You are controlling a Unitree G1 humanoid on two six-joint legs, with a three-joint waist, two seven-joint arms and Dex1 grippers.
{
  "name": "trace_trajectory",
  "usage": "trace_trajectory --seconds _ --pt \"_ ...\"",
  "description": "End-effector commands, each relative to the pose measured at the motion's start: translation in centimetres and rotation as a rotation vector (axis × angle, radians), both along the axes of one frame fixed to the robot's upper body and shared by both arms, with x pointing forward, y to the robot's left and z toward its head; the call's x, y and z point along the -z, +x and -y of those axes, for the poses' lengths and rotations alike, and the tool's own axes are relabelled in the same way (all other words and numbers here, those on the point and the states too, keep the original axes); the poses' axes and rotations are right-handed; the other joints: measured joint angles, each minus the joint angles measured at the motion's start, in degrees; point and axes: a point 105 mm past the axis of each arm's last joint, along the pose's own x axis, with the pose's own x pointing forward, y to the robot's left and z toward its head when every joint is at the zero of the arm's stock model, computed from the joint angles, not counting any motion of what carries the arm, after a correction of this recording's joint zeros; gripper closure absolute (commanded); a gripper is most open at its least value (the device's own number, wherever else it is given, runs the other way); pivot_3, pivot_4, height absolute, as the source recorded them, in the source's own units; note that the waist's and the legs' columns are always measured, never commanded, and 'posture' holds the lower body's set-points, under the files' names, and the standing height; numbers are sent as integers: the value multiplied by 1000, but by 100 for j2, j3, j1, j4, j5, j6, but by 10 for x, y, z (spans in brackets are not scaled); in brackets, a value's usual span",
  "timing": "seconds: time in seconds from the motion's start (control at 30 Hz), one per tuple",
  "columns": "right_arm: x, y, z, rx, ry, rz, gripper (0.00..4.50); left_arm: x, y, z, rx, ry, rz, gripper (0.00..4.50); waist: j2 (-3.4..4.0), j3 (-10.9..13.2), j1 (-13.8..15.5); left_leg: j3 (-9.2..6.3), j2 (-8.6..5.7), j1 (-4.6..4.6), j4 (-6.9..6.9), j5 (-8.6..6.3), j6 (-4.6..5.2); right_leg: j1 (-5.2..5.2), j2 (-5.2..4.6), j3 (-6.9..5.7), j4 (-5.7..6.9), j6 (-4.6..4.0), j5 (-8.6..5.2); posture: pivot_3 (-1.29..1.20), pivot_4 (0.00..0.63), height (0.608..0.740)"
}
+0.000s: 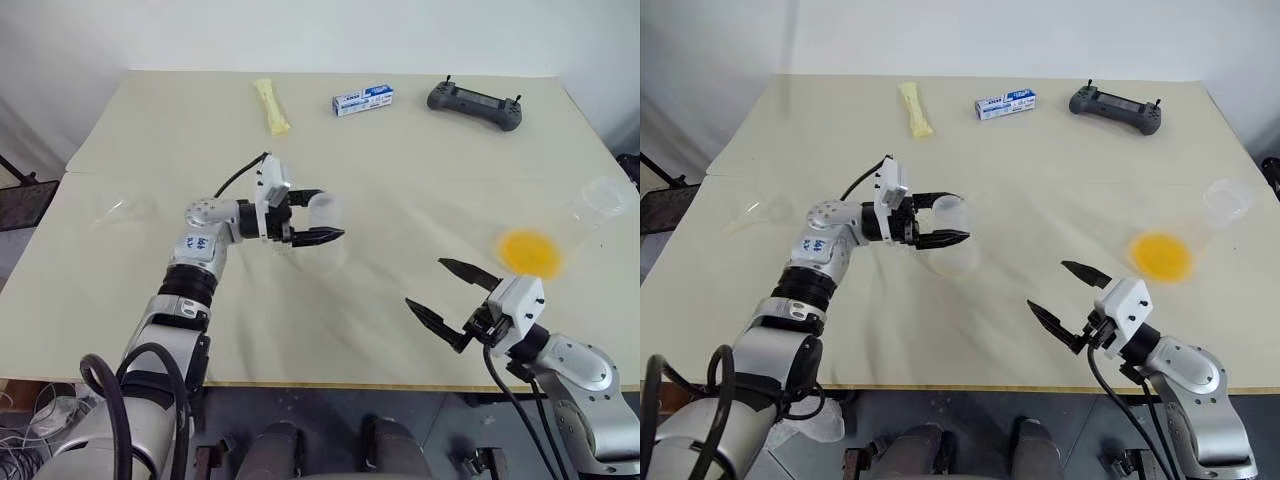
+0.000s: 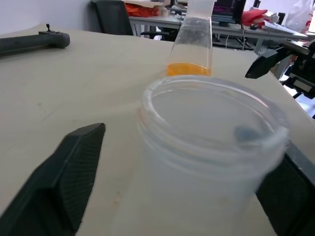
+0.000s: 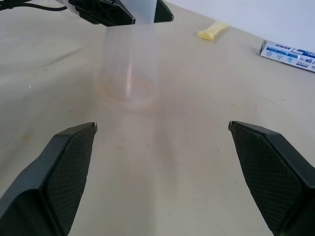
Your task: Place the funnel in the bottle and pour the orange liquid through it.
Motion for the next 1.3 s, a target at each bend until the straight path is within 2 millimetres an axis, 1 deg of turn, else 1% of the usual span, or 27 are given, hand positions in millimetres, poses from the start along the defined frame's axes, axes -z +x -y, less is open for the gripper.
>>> trace_trajectory --seconds 0.03,0.23,0.4,0.5,0.63,0.7,0.8,0.83,0.93,1.0,1.07,1.17,1.2,1.3 --pt "-13 -5 1 -11 -8 60 0 -18 -2 -3 5 -47 2 49 0 0 -1 0 0 0 0 0 0 0 0 0 0 0 0 0 150 740" --pt "-13 -1 3 -32 -24 56 0 -14 -8 -14 -13 -37 -19 49 0 0 -9 -2 1 1 1 0 0 0 0 2 4 0 0 0 150 740" --pt "-15 5 4 -56 -41 51 0 -14 -20 -40 -47 4 -49 49 1 0 -27 -4 4 1 2 0 0 -3 1 4 7 0 0 0 150 740" --pt "-16 8 5 -71 -49 45 0 -11 -24 -59 -117 37 -52 49 1 0 -28 -9 5 2 2 0 0 -3 2 4 11 0 0 0 150 740" --pt "-18 11 5 -95 -61 38 0 -15 -32 -84 -210 38 -43 49 0 0 -4 -13 3 2 6 0 -1 -2 -2 7 12 0 0 0 150 740" --pt "-19 13 6 -104 -66 35 0 -22 -36 -101 -276 22 -32 49 0 0 -7 -19 1 0 9 0 0 -2 -3 7 15 0 0 0 150 740" --pt "-20 13 7 -116 -71 26 0 -29 -42 -131 -404 10 -12 49 0 0 -27 -20 2 2 8 0 -1 -3 -3 10 17 -1 0 0 150 740" --pt "-20 12 7 -130 -70 22 0 -29 -47 -145 -459 4 -9 49 1 0 -29 -20 4 2 8 -1 -2 -3 -2 9 18 0 0 0 150 740" --pt "-21 9 6 -160 -66 11 0 -27 -60 -172 -576 2 11 49 1 -1 -42 -20 4 9 3 -1 -3 -3 -4 12 21 -1 0 0 150 740" --pt "-23 8 5 -185 -58 9 0 -23 -71 -190 -656 15 23 49 1 -1 -40 -20 5 9 3 -1 -3 -2 -5 12 20 -1 0 0 150 740" --pt "-26 6 3 -216 -55 3 0 -17 -86 -205 -708 6 24 49 1 0 -40 -20 5 8 4 -2 -3 -2 -5 14 18 -1 0 0 150 740" --pt "-29 7 0 -266 -55 -8 0 -2 -117 -239 -898 -22 24 49 1 0 -39 -20 5 8 3 -2 -4 0 -10 15 13 -1 0 0 150 740" --pt "-30 9 0 -271 -58 -9 0 2 -126 -247 -952 -27 25 49 0 0 -43 -20 4 12 2 -2 -4 2 -13 16 13 -1 0 0 150 740" --pt "-29 13 -2 -277 -56 -10 0 9 -140 -258 -1033 -33 37 49 -1 -1 4 -21 5 12 3 -4 -6 5 -15 18 9 -2 -1 0 150 740"
